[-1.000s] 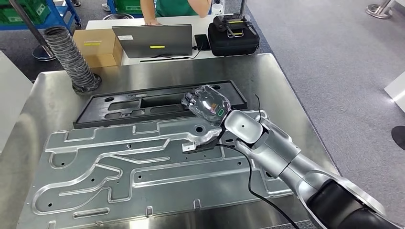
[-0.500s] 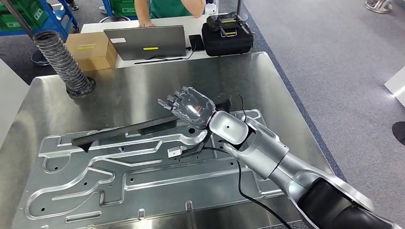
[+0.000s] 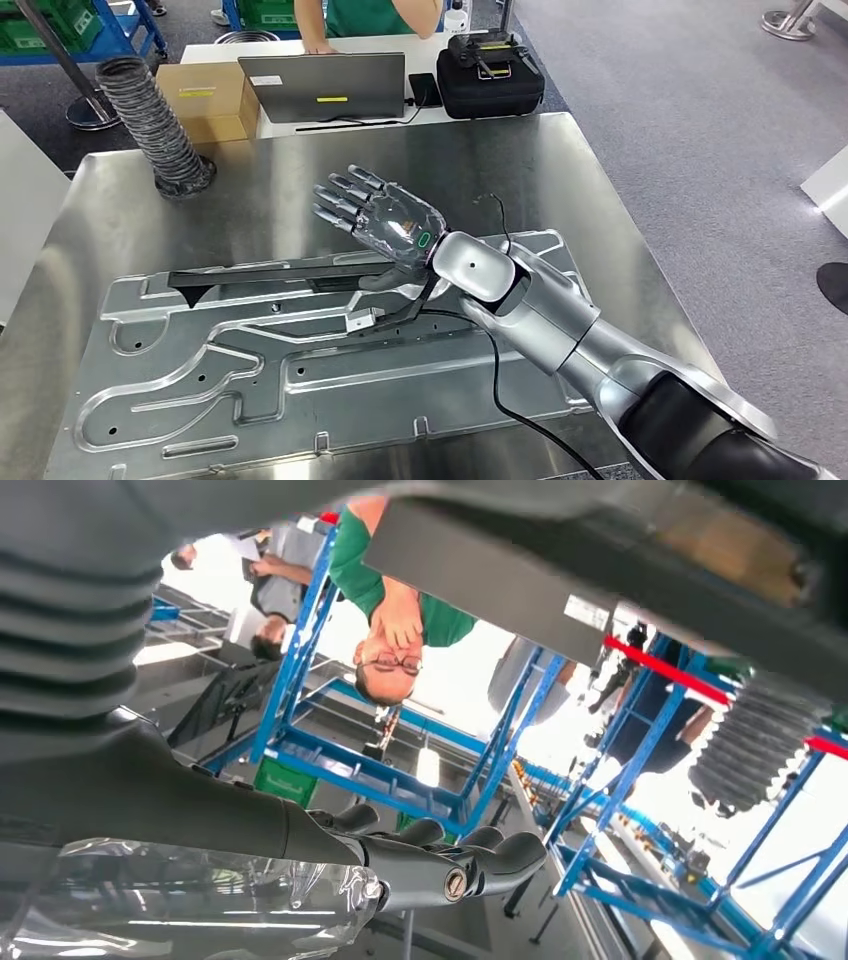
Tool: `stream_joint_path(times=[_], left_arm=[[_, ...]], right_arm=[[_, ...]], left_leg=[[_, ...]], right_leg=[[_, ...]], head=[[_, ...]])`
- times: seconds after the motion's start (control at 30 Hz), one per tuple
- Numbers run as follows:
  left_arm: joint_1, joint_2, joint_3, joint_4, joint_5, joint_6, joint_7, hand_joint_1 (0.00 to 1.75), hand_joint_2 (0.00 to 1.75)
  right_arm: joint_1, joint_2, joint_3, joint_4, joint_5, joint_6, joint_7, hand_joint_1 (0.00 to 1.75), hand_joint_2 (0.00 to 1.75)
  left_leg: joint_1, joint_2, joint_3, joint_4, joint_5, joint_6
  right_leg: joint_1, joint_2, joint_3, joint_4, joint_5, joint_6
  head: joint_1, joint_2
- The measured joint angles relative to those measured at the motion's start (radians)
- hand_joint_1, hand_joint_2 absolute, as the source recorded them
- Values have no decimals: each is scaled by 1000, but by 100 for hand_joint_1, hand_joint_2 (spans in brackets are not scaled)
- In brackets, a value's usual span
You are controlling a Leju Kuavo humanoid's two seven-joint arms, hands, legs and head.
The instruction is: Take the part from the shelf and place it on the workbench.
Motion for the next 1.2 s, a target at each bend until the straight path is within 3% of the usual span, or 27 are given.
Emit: stream_joint_path(times=[0.07,0.2,0.27,0.33,0.37,0.4,0.43,0.5,0.57,0.7,0.77,0.83,0.87,0.9,0.93,1.0,1.07,1.13,1.2], left_arm=[[0,-1,2,0,3,-4,3,0,0],[1,-1,6,0,7,-10,6,0,0],[1,0,6,0,9,-11,8,0,0],[2,0,7,0,10,-12,10,0,0],[2,1,8,0,10,-13,11,0,0],[3,1,9,0,10,-14,13,0,0],[3,1,11,0,10,-14,14,0,0],[2,2,13,0,10,-15,15,0,0],[0,2,14,0,10,-15,16,0,0],[0,2,15,0,11,-18,18,0,0],[-2,2,16,0,13,-19,18,0,0],[-3,2,18,0,14,-19,18,0,0],[-2,2,20,0,15,-19,18,0,0],[-2,2,22,0,17,-19,18,0,0],[-1,3,23,0,18,-19,18,0,0],[-1,3,24,0,21,-19,17,0,0],[-1,3,25,0,23,-18,15,0,0],[0,3,27,0,25,-17,12,0,0],[1,3,29,0,25,-18,11,0,0]], right_arm=[[-7,4,0,5,-5,-4,-5,0,0],[-11,11,0,16,-10,-12,-8,0,0],[-12,18,-1,22,-11,-16,-8,0,0],[-9,23,-1,29,-11,-17,-8,0,0],[-7,24,-1,34,-11,-18,-8,0,0],[-5,24,-1,38,-11,-18,-7,0,0],[-5,24,-1,42,-10,-19,-7,0,0],[-5,26,-1,48,-10,-20,-7,0,0],[-7,29,-1,53,-10,-22,-7,0,0],[-9,32,-1,63,-11,-31,-10,0,0],[-12,32,-1,70,-13,-34,-12,0,0],[-13,32,-1,79,-17,-36,-16,0,0],[-13,32,-1,85,-19,-37,-19,0,0],[-13,32,-1,90,-22,-37,-23,0,0],[-13,32,-1,95,-25,-38,-25,0,0],[-18,34,-1,102,-33,-39,-27,0,0],[-28,38,-1,106,-40,-40,-28,0,0],[-34,40,-1,110,-46,-42,-28,0,0],[-36,41,0,115,-49,-43,-27,0,0]], left_leg=[[-3,1,-2,1,0,-6],[-2,2,-7,11,-10,-27],[1,3,-39,90,-61,-37],[5,3,-96,220,-123,-45],[6,3,-114,263,-136,-48],[8,3,-116,270,-129,-51],[10,3,-99,239,-106,-52],[12,4,-27,104,-45,-50],[11,2,18,11,-17,-41],[7,2,17,-6,-5,-14],[10,4,13,-13,4,-1],[9,5,4,-13,11,4],[8,5,-2,-12,15,5],[7,4,-7,-10,18,4],[7,4,-13,-8,22,3],[7,3,-20,-5,26,-1],[4,3,-26,-1,32,-9],[3,3,-31,-1,39,-21],[4,3,-37,1,38,-33]], right_leg=[[8,-1,38,-82,23,-11],[6,-3,45,-106,33,-26],[1,-5,49,-115,39,-35],[1,-5,47,-115,40,-38],[2,-6,47,-115,41,-37],[1,-6,46,-113,41,-37],[1,-6,45,-112,41,-36],[2,-5,44,-106,40,-32],[5,-2,39,-100,41,-23],[2,-1,30,-93,38,1],[-1,-1,1,-25,-13,10],[-3,-1,-52,106,-86,16],[-4,-1,-73,160,-109,18],[-4,-1,-77,181,-113,18],[-5,-1,-62,165,-100,17],[-4,-1,18,34,-47,8],[2,-1,78,-76,-14,-2],[8,0,83,-96,-7,-11],[4,-3,76,-104,8,-22]], head=[[0,0],[0,0],[0,0],[0,0],[0,0],[0,0],[0,0],[0,0],[0,0],[0,0],[0,0],[0,0],[0,0],[0,0],[0,0],[0,0],[0,0],[0,0],[0,0]])
